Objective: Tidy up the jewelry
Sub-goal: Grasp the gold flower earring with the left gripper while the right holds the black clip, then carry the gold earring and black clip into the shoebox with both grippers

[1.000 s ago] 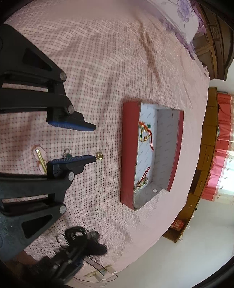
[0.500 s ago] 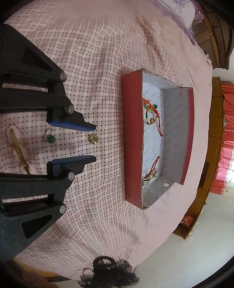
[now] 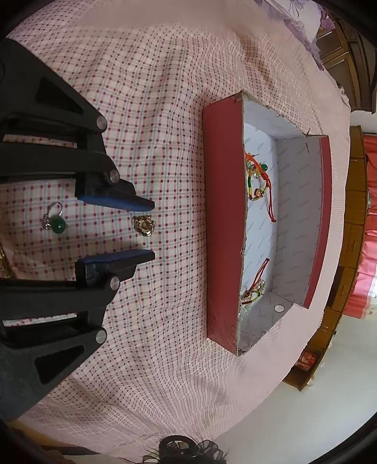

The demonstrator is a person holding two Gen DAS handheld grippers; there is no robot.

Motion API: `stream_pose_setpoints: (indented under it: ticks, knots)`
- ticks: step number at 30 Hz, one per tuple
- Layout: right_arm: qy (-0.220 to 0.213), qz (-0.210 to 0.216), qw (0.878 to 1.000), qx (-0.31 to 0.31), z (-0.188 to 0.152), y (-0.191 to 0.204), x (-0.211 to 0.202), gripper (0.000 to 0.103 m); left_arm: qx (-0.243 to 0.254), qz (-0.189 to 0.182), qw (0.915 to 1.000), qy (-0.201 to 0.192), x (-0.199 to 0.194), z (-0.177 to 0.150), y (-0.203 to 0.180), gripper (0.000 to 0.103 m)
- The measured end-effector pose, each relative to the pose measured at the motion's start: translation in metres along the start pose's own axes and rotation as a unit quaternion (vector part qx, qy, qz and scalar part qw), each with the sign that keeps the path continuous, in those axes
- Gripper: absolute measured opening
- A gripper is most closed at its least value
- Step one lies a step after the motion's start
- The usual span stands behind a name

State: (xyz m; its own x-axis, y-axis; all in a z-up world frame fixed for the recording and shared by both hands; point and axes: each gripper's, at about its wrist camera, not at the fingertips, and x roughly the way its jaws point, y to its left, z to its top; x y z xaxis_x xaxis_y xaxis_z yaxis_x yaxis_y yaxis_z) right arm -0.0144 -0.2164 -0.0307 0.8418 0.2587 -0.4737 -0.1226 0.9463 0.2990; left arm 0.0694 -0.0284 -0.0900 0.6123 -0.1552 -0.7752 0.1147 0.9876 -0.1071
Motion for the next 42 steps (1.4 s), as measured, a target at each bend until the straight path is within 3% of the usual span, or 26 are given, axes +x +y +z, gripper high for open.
stream_pose_setpoints:
  ticks: [2,6,13,20,30,42]
  knots:
    - [-0.001,-0.002,1.0,0.003,-0.001,-0.002,0.0,0.043,-0.003,0.0,1.0,-0.001,0.004,0.0,0.0,0.018]
    - [0.001,-0.006,1.0,0.006,-0.001,-0.005,0.002,0.043,-0.004,0.004,1.0,-0.004,0.008,-0.002,0.001,0.005]
    - [0.003,-0.007,1.0,0.006,-0.001,-0.006,0.003,0.043,-0.012,-0.005,0.9997,-0.019,-0.005,-0.007,0.006,0.005]
    - [0.0,-0.001,1.0,0.002,-0.001,0.003,0.006,0.043,-0.015,-0.004,0.9978,-0.065,-0.042,-0.002,0.012,0.005]
    - [-0.016,0.018,0.999,-0.021,0.01,0.031,0.013,0.043,-0.017,0.008,0.9905,-0.136,-0.083,0.025,0.017,0.005]
    - [-0.048,0.038,0.997,-0.042,0.043,0.063,0.04,0.043,-0.012,0.012,0.9828,-0.184,-0.091,0.064,0.018,0.005]
